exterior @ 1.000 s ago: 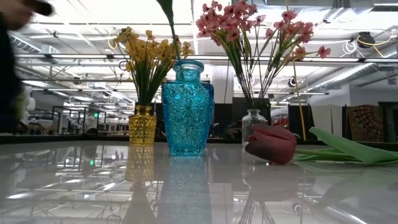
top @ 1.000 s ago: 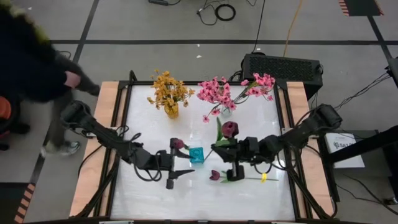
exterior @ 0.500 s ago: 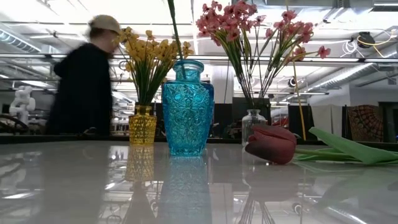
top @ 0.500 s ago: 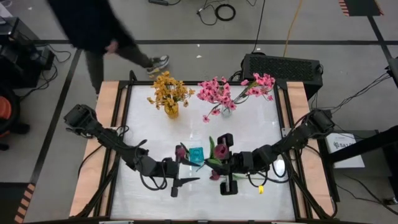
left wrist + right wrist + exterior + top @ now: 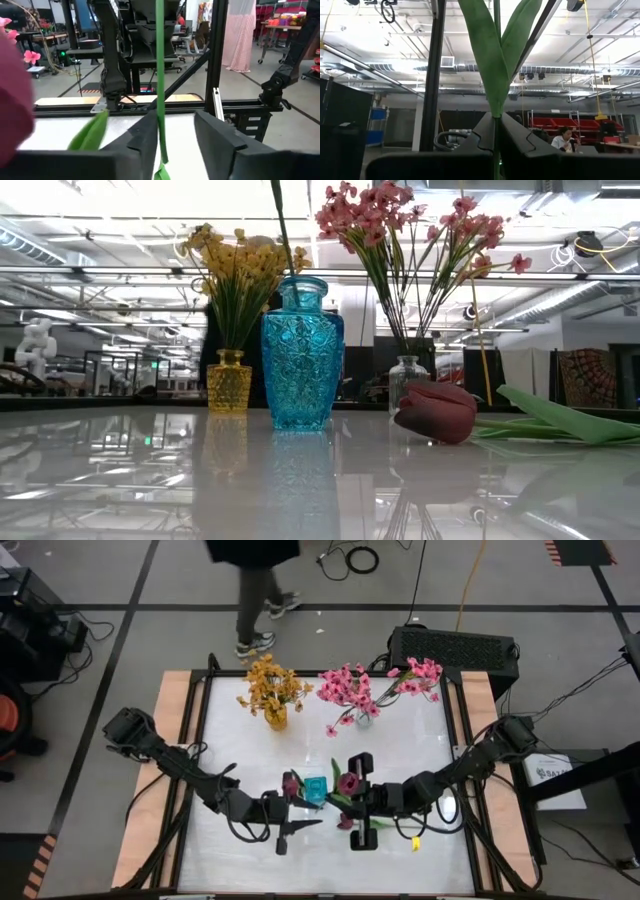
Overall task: Sort flowers into vase by color
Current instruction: Put the top dark red flower into the blue vase
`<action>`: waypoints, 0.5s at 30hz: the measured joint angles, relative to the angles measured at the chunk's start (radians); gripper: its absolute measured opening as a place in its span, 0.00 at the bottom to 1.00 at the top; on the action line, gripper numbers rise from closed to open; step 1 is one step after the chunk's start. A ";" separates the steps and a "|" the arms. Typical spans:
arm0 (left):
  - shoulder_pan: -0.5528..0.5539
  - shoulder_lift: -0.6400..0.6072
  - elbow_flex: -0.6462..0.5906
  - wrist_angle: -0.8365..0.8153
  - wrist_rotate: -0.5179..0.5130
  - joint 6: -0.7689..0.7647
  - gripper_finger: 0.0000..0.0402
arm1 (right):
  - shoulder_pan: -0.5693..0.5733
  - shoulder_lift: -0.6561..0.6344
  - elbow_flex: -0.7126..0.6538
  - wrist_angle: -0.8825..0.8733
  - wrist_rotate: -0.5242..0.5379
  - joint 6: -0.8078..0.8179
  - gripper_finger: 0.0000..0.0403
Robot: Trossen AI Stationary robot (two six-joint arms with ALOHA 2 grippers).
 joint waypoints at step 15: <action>-0.011 -0.001 0.000 -0.005 -0.002 0.001 0.03 | 0.002 -0.004 -0.001 -0.088 0.000 0.049 0.09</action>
